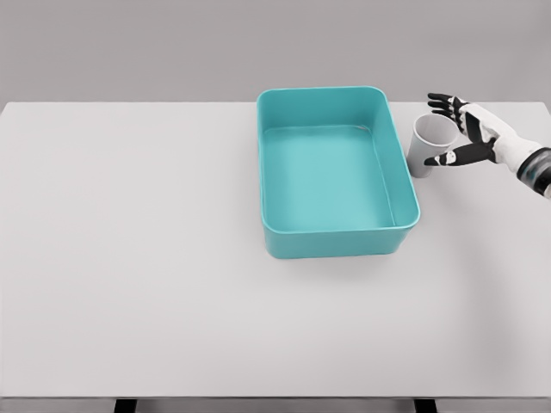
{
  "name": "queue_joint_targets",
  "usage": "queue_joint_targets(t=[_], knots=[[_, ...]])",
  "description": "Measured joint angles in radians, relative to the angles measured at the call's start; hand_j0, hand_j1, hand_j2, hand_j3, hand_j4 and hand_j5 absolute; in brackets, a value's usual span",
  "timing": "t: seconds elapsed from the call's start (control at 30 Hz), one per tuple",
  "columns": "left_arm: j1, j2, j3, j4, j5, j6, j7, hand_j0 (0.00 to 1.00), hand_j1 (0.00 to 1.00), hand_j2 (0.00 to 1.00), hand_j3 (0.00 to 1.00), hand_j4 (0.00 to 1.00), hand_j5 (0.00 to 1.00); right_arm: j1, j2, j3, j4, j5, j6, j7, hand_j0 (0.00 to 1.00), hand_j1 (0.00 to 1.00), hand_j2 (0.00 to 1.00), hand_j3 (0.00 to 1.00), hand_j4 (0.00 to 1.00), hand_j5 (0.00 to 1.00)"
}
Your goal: Put the paper cup into the basket with your right arm
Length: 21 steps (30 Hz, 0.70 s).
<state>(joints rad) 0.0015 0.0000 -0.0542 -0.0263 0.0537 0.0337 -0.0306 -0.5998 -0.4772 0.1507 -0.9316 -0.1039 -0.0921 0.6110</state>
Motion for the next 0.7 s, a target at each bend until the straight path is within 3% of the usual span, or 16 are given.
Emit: queue_joint_targets(t=[0.13, 0.17, 0.2, 0.33, 0.43, 0.7], knots=[[0.0, 0.0, 0.0, 0.0, 0.0, 0.0, 0.0, 1.0, 1.0, 1.0, 1.0, 1.0, 1.0, 0.0, 0.001, 0.001, -0.001, 0.003, 0.001, 0.0, 0.91, 0.91, 0.91, 0.91, 0.91, 0.91], [0.0, 0.0, 0.0, 0.0, 0.0, 0.0, 0.0, 1.0, 1.0, 1.0, 1.0, 1.0, 1.0, 0.0, 0.001, 0.001, -0.001, 0.007, 0.002, 0.0, 0.86, 0.86, 0.86, 0.86, 0.86, 0.86], [0.0, 0.0, 0.0, 0.0, 0.0, 0.0, 0.0, 1.0, 1.0, 1.0, 1.0, 1.0, 1.0, 0.0, 0.001, 0.0, -0.002, 0.013, 0.003, 0.0, 0.75, 0.75, 0.75, 0.75, 0.75, 0.75], [0.0, 0.0, 0.0, 0.0, 0.0, 0.0, 0.0, 1.0, 1.0, 1.0, 1.0, 1.0, 1.0, 0.002, 0.0, -0.002, -0.006, 0.022, 0.006, 0.0, 0.66, 0.66, 0.66, 0.66, 0.66, 0.66], [0.0, 0.0, 0.0, 0.0, 0.0, 0.0, 0.0, 1.0, 1.0, 1.0, 1.0, 1.0, 1.0, 0.002, 0.0, -0.002, -0.008, 0.025, 0.007, 0.0, 0.62, 0.62, 0.62, 0.62, 0.62, 0.62], [0.0, 0.0, 0.0, 0.0, 0.0, 0.0, 0.0, 1.0, 1.0, 1.0, 1.0, 1.0, 1.0, 0.009, -0.009, -0.004, -0.034, 0.029, 0.013, 0.0, 0.61, 0.61, 0.61, 0.61, 0.61, 0.61]])
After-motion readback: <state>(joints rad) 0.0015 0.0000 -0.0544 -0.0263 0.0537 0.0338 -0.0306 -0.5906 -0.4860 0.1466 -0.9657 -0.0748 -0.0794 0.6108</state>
